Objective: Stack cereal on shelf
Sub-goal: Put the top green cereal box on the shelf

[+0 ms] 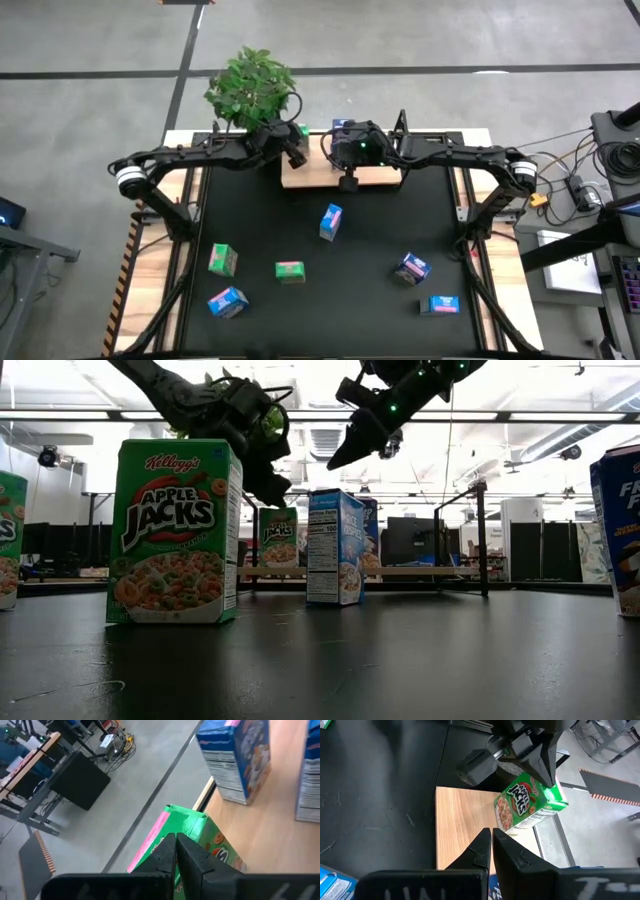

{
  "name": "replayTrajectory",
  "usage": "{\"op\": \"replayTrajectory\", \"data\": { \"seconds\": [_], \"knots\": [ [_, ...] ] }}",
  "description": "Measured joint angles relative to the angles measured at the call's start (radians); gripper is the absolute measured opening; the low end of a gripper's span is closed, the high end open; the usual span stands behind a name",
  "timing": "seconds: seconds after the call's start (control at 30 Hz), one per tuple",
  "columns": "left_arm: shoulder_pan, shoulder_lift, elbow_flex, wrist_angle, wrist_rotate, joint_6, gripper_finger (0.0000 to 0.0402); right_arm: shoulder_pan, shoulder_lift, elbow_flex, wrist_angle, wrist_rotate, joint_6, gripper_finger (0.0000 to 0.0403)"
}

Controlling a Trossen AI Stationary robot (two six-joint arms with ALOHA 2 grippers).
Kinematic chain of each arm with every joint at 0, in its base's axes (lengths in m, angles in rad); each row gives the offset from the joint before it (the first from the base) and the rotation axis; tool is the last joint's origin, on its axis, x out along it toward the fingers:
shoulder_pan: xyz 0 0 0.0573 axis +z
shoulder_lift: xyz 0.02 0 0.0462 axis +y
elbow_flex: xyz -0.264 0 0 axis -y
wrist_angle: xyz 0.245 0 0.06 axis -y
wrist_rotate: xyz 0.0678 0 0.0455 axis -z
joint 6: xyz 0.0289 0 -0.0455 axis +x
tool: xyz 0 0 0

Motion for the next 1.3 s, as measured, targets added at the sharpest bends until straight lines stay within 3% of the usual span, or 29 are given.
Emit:
{"op": "replayTrajectory", "data": {
  "seconds": [0.2, 0.43, 0.6, 1.3],
  "knots": [
    [0.009, 0.0, -0.002, 0.0, 0.009, -0.103, 0.0, 0.0, 0.0, 0.0, -0.001, 0.0, 0.01, 0.0009],
    [0.011, 0.054, -0.002, 0.11, 0.035, -0.095, 0.0, 0.0, 0.0, 0.0, -0.002, 0.0, 0.01, 0.0009],
    [0.013, 0.09, 0.0, 0.126, -0.018, -0.094, 0.0, 0.0, 0.0, -0.002, -0.01, 0.0, 0.01, 0.0009],
    [0.002, 0.02, -0.005, 0.094, 0.005, -0.063, 0.0, 0.0, -0.002, 0.007, -0.018, 0.005, 0.008, 0.0009]
  ]
}}
